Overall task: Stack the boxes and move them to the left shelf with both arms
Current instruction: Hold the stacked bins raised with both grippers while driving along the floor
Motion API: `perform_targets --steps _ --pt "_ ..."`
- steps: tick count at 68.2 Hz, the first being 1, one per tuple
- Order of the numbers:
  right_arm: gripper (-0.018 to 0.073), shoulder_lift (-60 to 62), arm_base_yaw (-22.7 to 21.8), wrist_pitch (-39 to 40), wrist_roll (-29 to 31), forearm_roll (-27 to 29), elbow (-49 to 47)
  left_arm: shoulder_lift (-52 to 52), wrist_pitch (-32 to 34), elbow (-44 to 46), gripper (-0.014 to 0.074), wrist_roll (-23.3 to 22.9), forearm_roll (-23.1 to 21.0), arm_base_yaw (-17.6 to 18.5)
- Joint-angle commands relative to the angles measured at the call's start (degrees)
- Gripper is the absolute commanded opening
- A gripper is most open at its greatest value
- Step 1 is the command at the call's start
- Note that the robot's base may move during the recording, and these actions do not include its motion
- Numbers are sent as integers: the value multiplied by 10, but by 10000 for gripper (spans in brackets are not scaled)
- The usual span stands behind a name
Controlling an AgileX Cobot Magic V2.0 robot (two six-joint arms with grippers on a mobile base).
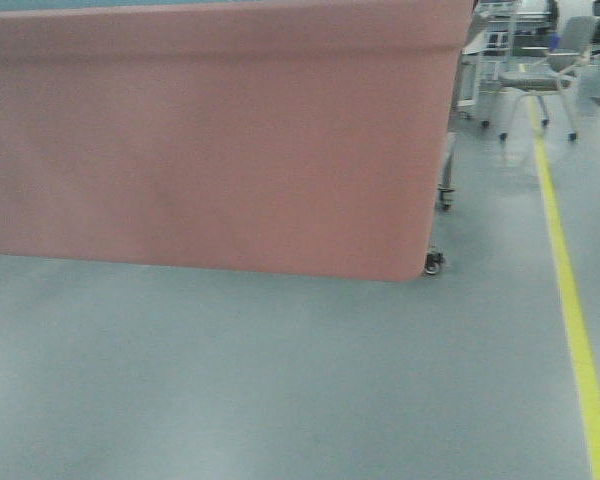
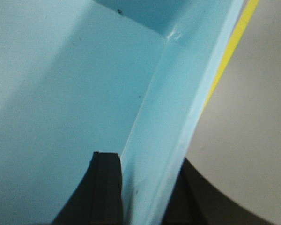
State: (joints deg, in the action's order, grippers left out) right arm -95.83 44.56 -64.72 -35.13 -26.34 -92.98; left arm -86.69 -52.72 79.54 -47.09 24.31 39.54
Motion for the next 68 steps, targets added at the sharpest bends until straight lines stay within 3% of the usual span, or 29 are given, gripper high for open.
perform_targets --steps 1,68 --pt "36 23 14 130 -10 37 -22 26 137 28 -3 -4 -34 23" --pt "36 23 12 129 -10 37 -22 26 137 28 -3 -4 -34 21"
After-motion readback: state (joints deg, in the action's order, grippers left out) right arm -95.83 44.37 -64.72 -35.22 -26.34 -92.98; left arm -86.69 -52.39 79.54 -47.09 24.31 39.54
